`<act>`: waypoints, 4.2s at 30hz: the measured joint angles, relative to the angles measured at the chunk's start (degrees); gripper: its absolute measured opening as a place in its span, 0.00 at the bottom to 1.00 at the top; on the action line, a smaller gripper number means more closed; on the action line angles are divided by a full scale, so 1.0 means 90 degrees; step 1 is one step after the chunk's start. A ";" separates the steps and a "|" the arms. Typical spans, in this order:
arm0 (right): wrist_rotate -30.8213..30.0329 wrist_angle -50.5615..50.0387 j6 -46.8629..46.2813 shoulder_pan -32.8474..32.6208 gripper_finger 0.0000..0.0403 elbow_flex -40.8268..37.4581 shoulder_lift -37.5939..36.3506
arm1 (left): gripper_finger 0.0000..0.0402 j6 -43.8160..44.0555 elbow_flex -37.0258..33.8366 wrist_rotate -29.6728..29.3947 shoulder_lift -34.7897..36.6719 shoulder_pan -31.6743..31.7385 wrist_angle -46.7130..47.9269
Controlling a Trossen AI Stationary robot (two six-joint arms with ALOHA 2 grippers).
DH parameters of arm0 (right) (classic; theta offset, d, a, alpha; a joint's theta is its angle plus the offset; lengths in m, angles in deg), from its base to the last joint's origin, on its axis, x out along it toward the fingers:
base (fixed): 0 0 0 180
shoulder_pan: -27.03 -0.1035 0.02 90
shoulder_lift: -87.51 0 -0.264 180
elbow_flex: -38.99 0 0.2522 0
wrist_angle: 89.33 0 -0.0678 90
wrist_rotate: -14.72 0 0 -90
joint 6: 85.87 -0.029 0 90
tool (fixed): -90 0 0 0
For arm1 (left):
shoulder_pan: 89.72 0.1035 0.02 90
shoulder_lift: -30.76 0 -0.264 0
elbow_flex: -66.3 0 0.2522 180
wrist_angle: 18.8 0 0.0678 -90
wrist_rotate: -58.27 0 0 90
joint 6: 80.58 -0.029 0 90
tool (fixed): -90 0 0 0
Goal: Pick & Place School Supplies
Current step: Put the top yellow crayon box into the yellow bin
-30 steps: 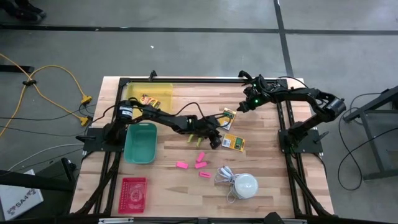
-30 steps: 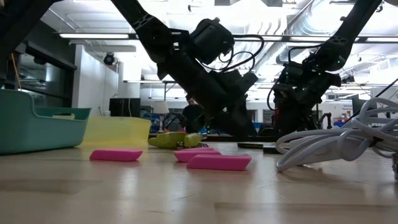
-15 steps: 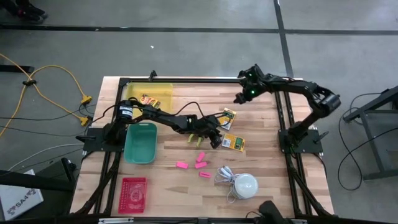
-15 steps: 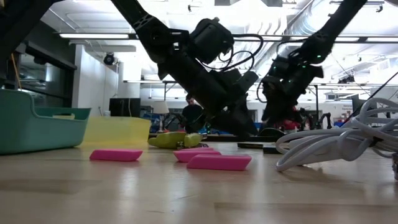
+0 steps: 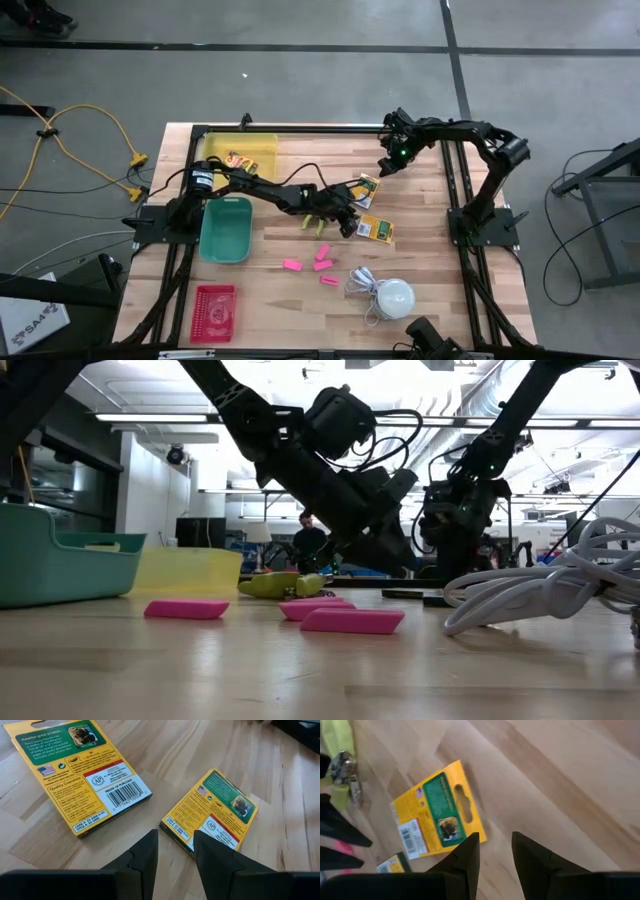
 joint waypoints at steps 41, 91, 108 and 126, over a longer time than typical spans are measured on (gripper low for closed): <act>0.0067 0.0276 -0.0053 -0.0267 0.26 -0.0002 0.0279 | 0.30 0.1126 0.0002 -0.0397 0.0007 0.0221 0.0172; 0.0183 0.0218 -0.0121 -0.0741 0.26 -0.0002 0.0284 | 0.30 0.1183 0.0100 -0.0270 -0.0389 0.0291 0.0208; 0.0328 0.0220 -0.0204 -0.0760 0.26 -0.0002 0.0284 | 0.30 0.1180 0.0100 -0.0277 -0.0391 0.0291 0.0220; -0.0273 0.0155 -0.0223 -0.0670 0.26 -0.0002 0.0274 | 0.30 0.1188 0.0100 -0.0250 -0.0393 0.0294 0.0228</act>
